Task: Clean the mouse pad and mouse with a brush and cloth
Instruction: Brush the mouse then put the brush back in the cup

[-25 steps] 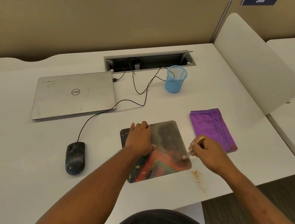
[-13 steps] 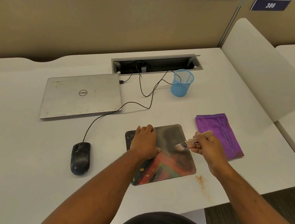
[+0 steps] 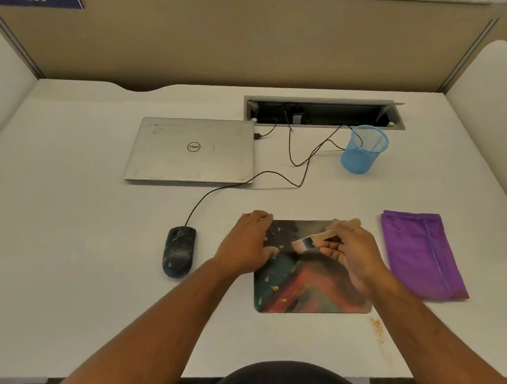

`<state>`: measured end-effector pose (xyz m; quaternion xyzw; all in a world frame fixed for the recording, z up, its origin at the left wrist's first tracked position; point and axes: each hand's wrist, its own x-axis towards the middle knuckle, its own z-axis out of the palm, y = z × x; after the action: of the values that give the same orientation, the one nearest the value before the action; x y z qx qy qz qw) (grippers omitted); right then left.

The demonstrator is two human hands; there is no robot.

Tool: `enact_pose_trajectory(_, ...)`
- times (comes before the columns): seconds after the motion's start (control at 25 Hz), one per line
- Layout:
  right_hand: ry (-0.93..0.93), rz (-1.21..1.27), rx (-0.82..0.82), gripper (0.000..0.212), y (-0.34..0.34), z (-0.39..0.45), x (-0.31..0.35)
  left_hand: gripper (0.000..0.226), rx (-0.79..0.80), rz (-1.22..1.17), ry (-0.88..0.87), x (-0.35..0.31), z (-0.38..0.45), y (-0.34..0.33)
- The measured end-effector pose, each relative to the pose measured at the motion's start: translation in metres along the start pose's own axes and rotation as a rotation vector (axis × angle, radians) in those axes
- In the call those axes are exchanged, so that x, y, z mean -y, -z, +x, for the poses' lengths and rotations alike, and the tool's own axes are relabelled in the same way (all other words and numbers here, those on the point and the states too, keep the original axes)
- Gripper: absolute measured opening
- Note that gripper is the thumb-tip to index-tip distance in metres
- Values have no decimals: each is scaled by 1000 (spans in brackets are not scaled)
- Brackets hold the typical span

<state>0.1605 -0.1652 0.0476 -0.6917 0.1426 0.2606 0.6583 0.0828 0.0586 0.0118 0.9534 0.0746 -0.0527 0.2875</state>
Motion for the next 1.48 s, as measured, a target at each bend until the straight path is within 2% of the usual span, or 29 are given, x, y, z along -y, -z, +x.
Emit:
enact_pose_trajectory(0.24,52,-100,135,28,-73,4,3,97,-52,0,183,57,-46,40)
enact_pose_trajectory(0.4,141,-210,245,28,-122,0,3,111,-53,-34,224,97,-74,66)
enact_pose_trajectory(0.68,355,-392,245,27,-188,-11,-4,135,177,-6,277,145,-95,92)
enact_pose_trajectory(0.84,373,-449,297,21,-208,-15,-10,137,247,-8,269,152,-95,87)
enact_pose_trajectory(1.04,400,-534,355,18,-214,-26,-17,130,189,-66,257,160,-95,76)
enact_pose_trajectory(1.32,445,-585,468,19,-180,-56,-38,130,184,-69,259,169,-92,68)
enact_pose_trajectory(1.48,431,-484,346,17,-192,-44,-21,130,172,-99,252,171,-94,68)
